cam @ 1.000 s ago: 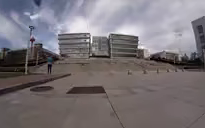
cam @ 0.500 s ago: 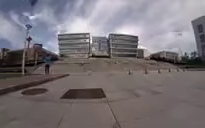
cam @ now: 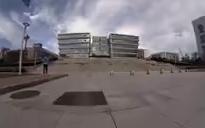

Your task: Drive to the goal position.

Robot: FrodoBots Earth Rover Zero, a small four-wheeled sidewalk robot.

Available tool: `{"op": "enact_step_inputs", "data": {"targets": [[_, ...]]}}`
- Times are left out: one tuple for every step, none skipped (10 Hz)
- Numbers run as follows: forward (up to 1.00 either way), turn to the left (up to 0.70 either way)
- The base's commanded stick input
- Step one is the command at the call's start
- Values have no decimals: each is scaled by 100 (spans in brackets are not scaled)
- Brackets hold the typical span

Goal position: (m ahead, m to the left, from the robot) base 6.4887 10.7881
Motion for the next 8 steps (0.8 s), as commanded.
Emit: {"op": "enact_step_inputs", "data": {"targets": [[70,0],[70,0],[70,0],[70,0],[70,0],[70,0],[70,0],[70,0]]}}
